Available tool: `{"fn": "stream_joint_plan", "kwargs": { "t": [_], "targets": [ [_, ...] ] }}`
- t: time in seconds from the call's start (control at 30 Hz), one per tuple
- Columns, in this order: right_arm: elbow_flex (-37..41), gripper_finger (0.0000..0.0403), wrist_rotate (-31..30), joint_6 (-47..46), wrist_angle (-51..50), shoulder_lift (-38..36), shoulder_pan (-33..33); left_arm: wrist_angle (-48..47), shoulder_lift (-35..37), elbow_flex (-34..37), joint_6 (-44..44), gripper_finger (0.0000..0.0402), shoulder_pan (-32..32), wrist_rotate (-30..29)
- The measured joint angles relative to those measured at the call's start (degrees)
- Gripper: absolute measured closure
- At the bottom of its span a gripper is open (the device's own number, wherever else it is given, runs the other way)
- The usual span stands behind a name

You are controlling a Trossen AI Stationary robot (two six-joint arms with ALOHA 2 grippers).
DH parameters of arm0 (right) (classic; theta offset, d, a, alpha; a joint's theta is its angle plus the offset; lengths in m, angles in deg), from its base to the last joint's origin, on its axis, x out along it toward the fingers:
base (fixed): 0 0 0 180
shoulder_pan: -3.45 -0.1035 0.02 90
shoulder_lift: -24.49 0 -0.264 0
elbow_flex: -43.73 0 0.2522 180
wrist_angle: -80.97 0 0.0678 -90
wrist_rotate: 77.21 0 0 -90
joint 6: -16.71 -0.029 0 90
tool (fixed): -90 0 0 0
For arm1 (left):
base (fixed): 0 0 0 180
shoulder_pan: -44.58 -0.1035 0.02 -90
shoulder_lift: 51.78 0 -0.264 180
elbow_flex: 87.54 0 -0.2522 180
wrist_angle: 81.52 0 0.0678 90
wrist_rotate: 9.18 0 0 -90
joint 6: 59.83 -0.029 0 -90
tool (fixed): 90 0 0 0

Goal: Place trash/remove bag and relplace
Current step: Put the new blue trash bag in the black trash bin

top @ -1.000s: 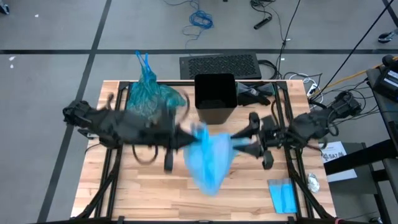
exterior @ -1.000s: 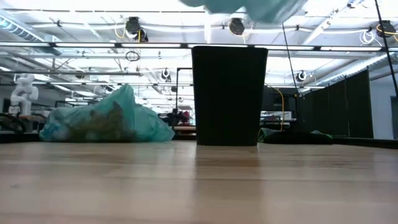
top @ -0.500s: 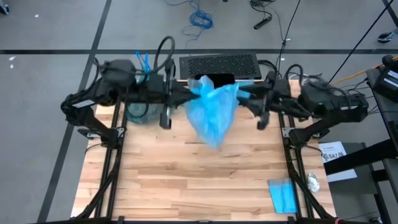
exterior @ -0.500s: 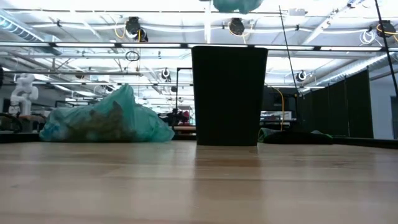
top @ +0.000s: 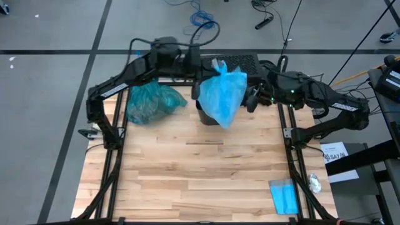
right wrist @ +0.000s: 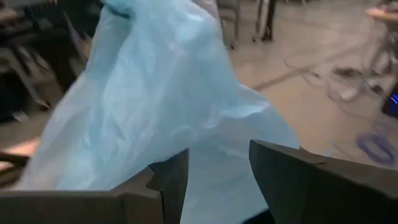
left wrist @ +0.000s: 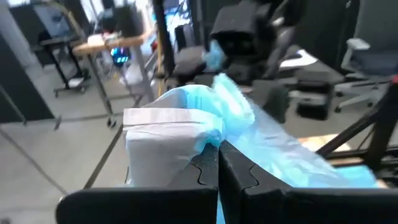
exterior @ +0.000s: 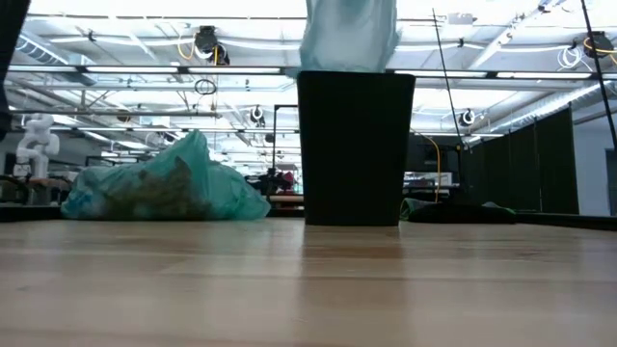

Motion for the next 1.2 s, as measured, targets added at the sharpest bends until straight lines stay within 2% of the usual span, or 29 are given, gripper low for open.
{"fn": "stream_joint_plan", "kwargs": {
  "t": [0.1, 0.3, 0.5, 0.63, 0.73, 0.9, 1.0, 1.2],
  "targets": [
    [0.0, 0.0241, 1.6, -0.8, -4.2, -0.1, 3.3, -0.3, -1.8, 0.0, 0.0, 0.0402, -3.2, 0.8],
    [0.0, 0.0241, 9.3, 0.7, -4.2, 0.1, 10.0, -4.9, -4.4, 0.0, -0.7, 0.0402, -9.3, 0.8],
    [3.3, 0.0241, 23.6, 1.4, -0.7, 2.5, 20.0, -3.3, -7.3, 0.0, -1.5, 0.0401, -13.3, 3.1],
    [7.5, 0.0245, 31.4, 0.2, 4.4, 5.9, 24.2, -4.6, -9.4, 0.0, -1.6, 0.0402, -14.7, 3.4],
    [9.6, 0.0256, 34.4, -0.4, 7.2, 9.3, 25.3, -6.9, -10.6, 0.0, -1.8, 0.0402, -15.4, 3.8],
    [9.9, 0.0277, 36.0, -0.4, 9.9, 15.3, 25.5, -9.4, -12.2, 0.5, -2.7, 0.0402, -15.7, 4.2],
    [9.9, 0.0286, 39.1, -1.1, 12.2, 18.1, 25.5, -10.8, -12.5, 3.0, -3.1, 0.0402, -15.0, 4.3],
    [9.9, 0.0301, 41.2, -3.1, 12.3, 21.8, 25.1, -12.5, -12.5, 8.0, -3.0, 0.0402, -13.0, 6.8]
  ]
}}
